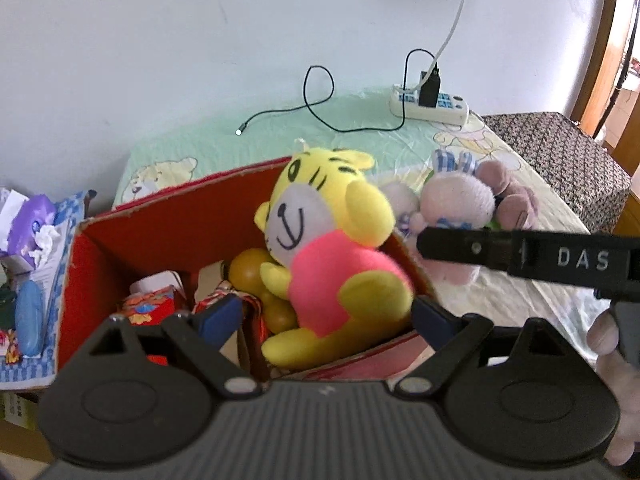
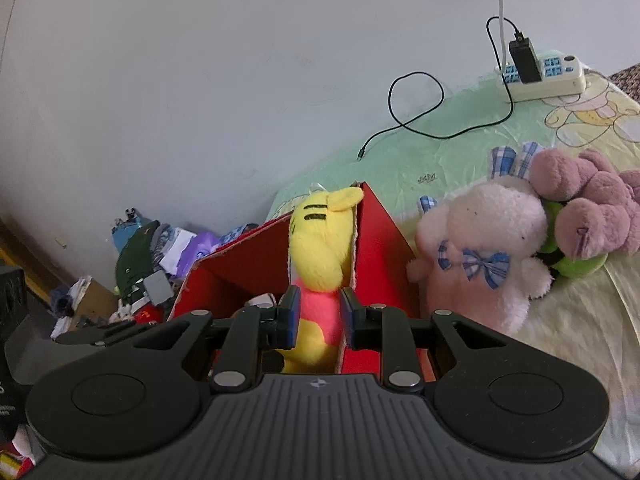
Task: Organize objects
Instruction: 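Move the right tool to the mauve teddy bear and grasp it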
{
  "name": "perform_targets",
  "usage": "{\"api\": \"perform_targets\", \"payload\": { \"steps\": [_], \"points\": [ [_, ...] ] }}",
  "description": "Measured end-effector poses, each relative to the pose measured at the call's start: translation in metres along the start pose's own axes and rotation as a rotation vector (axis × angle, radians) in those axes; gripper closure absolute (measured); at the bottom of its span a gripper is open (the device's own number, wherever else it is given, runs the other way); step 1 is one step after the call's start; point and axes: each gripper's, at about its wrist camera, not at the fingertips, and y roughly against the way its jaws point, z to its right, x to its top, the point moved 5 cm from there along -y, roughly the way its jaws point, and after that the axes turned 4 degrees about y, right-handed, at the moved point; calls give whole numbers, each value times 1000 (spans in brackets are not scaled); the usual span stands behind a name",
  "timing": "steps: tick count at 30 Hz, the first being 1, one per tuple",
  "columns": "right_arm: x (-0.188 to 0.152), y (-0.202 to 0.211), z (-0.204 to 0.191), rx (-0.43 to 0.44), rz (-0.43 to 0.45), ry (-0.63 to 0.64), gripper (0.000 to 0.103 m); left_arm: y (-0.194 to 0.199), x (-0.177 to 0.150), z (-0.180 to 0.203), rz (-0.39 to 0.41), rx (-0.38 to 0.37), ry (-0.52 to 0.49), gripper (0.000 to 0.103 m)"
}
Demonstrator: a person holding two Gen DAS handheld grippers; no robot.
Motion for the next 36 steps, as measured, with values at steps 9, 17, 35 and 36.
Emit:
{"api": "perform_targets", "payload": {
  "steps": [9,17,35,36],
  "points": [
    [5,34,45,17,-30,-16,78,15,3,46,25,3,31,11],
    [13,60,109,-14,-43,-94,78,3,8,116,38,-54,-7,11],
    [13,14,237,86,-97,-810,64,-56,15,163,-56,-142,45,12],
    [12,10,238,107,-97,-832,64,-56,15,162,-59,-133,44,11]
  ]
}}
